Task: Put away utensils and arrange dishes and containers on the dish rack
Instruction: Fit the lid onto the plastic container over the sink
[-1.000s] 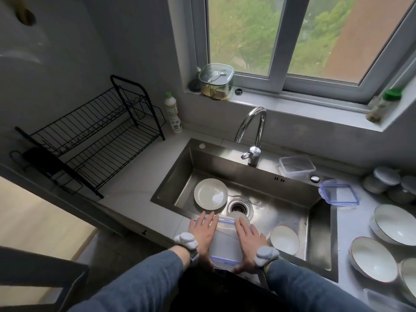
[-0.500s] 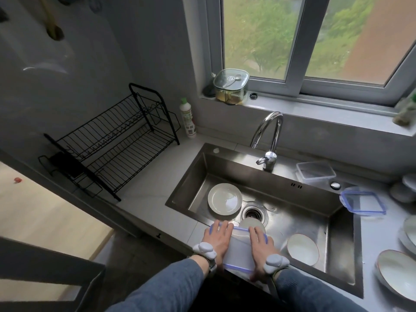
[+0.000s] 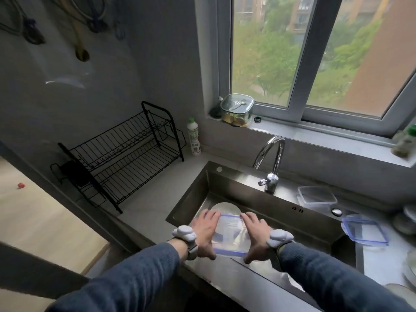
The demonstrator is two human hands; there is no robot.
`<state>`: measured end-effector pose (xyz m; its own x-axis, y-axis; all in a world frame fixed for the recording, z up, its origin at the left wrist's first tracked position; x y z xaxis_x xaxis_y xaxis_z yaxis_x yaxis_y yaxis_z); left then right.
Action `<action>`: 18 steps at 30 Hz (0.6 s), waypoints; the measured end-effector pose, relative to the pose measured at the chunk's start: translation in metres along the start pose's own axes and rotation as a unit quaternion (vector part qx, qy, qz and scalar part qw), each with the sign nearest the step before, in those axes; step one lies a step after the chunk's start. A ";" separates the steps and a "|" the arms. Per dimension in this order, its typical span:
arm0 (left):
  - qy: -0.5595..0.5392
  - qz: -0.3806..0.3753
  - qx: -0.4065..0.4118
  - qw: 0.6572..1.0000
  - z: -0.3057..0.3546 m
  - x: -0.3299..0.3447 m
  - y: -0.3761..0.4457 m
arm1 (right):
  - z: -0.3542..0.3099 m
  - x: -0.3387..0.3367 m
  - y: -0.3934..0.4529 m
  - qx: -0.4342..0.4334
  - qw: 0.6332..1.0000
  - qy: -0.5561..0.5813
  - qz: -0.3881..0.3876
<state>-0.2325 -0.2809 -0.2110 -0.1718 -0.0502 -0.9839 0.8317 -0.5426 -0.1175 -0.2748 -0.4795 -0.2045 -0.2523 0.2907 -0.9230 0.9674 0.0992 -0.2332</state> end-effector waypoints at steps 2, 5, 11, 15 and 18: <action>-0.041 0.021 -0.063 0.997 -0.018 -0.010 0.008 | -0.008 -0.014 0.013 0.020 0.999 0.025 0.016; -0.163 0.083 -0.217 0.959 -0.049 -0.025 0.010 | -0.028 -0.028 0.034 0.056 0.993 0.081 0.058; -0.523 -0.016 -0.414 0.745 -0.079 -0.022 0.015 | -0.077 -0.045 0.080 0.120 0.974 0.149 0.120; -0.615 -0.038 -0.399 0.679 -0.083 -0.017 0.037 | -0.109 -0.050 0.119 0.117 0.977 0.114 0.138; -0.639 -0.014 -0.392 0.662 -0.101 -0.014 0.053 | -0.124 -0.051 0.141 0.119 0.979 0.094 0.139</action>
<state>-0.1327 -0.2239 -0.2170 -0.0826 -0.9891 -0.1217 0.7520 0.0183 -0.6589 -0.1283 -0.3619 -0.1522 0.0441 0.4466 -0.8936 0.9717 -0.2271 -0.0656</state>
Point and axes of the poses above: each hand's wrist, its own y-axis towards the middle knuckle, its own x-axis out of the palm, z = x × y, the point moved 3 cm from there along y, towards the middle knuckle, and after that the axes turned 12 degrees about z, right-handed, at the moved point
